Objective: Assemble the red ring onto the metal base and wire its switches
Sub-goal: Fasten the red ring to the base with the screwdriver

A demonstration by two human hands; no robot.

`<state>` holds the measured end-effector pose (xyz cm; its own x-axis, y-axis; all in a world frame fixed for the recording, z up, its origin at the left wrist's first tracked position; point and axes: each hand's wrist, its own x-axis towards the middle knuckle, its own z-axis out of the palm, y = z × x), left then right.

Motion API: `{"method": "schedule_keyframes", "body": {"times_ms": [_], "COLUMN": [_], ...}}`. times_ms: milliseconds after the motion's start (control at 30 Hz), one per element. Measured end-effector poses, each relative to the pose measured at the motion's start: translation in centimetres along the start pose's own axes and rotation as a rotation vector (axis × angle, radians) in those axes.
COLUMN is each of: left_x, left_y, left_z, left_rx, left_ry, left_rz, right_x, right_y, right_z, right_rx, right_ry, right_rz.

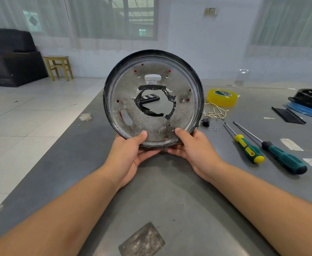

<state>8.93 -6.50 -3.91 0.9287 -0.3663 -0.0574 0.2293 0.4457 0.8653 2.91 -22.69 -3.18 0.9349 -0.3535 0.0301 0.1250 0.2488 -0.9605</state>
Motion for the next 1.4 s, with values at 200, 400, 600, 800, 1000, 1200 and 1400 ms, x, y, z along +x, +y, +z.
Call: {"method": "schedule_keyframes", "body": {"times_ms": [200,400,600,800,1000,1200,1400], "left_x": [-0.04,-0.07,0.01,0.2,0.23,-0.18,-0.29], "left_y": [0.12,0.26,0.34,0.36,0.45,0.57,0.56], "left_z": [0.19,0.14,0.14,-0.1,-0.1,0.1,0.16], "left_rx": [0.028,0.028,0.039,0.043,0.05,0.046,0.106], "left_ry": [0.03,0.036,0.057,0.074,0.083,0.093,0.131], "left_rz": [-0.014,-0.025,-0.035,-0.032,-0.038,-0.017,0.031], "right_x": [0.28,0.47,0.51,0.5,0.63,0.53,0.33], "right_y": [0.51,0.71,0.7,0.59,0.73,0.69,0.43], "right_z": [-0.26,-0.36,-0.45,-0.5,-0.59,-0.42,-0.34], "right_rx": [-0.074,-0.083,-0.082,-0.069,-0.078,-0.114,-0.127], "right_ry": [0.016,0.028,0.057,0.081,0.081,0.069,0.079], "right_rz": [-0.03,-0.034,-0.047,-0.049,-0.054,-0.058,-0.048]}}
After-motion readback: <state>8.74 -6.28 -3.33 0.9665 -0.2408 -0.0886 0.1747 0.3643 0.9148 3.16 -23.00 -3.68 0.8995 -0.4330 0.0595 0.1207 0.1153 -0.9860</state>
